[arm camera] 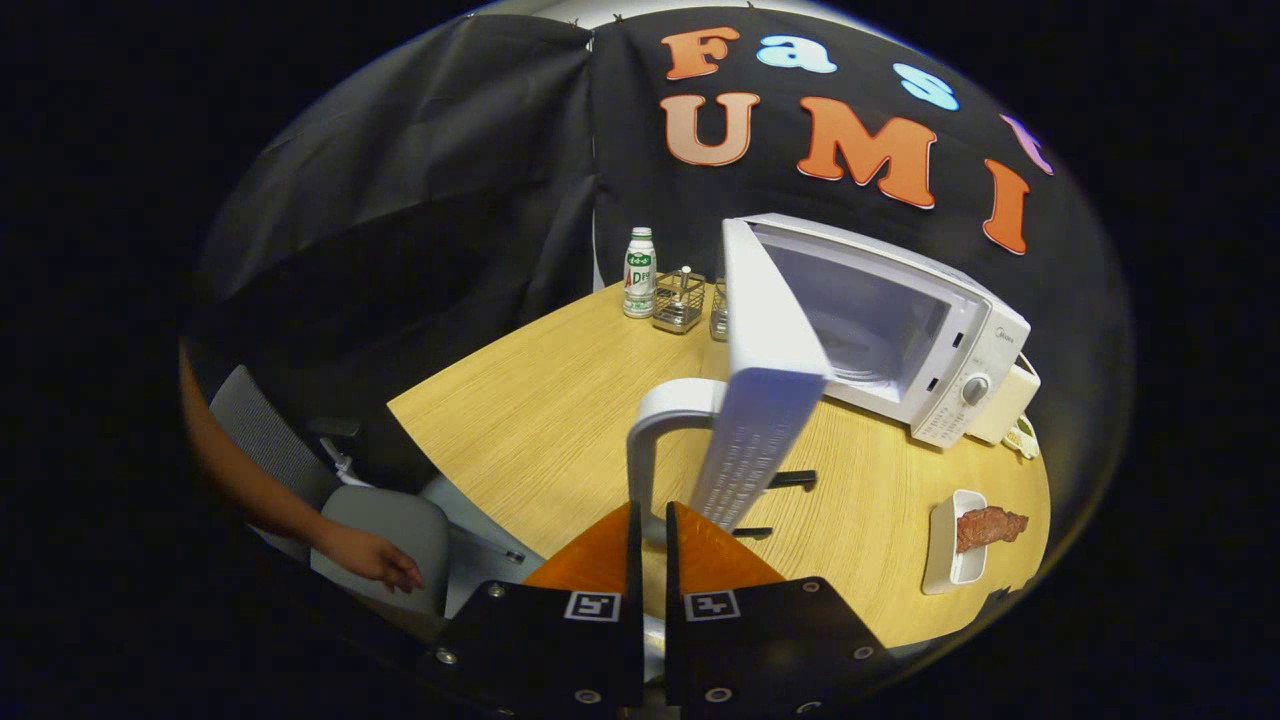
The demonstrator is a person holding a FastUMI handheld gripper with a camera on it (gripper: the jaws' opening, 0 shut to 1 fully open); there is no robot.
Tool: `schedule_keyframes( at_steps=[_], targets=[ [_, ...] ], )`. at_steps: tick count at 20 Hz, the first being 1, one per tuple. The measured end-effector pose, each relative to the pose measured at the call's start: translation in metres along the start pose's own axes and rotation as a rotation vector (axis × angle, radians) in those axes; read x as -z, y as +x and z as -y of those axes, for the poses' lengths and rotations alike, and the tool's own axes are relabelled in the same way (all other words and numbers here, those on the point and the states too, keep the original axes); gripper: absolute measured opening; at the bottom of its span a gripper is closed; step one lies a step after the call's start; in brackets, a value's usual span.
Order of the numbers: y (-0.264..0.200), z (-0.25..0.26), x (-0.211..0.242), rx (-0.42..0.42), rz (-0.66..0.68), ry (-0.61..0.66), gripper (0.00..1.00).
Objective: Open the microwave, put the food inside, and close the microwave door.
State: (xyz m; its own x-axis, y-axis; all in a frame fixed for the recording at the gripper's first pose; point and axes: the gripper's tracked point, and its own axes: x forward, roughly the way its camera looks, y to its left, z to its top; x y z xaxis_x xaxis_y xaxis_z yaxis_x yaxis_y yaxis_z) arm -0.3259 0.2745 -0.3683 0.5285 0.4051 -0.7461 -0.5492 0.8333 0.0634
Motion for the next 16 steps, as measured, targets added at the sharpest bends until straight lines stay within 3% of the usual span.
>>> schedule_keyframes(
  at_steps=[3, 9, 13, 14, 16],
  targets=[
    [-0.023, 0.023, 0.002, -0.039, -0.026, 0.010, 0.09],
    [-0.041, 0.139, 0.009, 0.140, 0.000, 0.204, 0.18],
    [-0.046, 0.221, 0.032, 0.258, -0.021, 0.257, 0.42],
    [-0.047, 0.238, 0.038, 0.265, -0.035, 0.263, 0.52],
    [-0.045, 0.263, 0.056, 0.248, -0.087, 0.266, 0.63]
  ],
)
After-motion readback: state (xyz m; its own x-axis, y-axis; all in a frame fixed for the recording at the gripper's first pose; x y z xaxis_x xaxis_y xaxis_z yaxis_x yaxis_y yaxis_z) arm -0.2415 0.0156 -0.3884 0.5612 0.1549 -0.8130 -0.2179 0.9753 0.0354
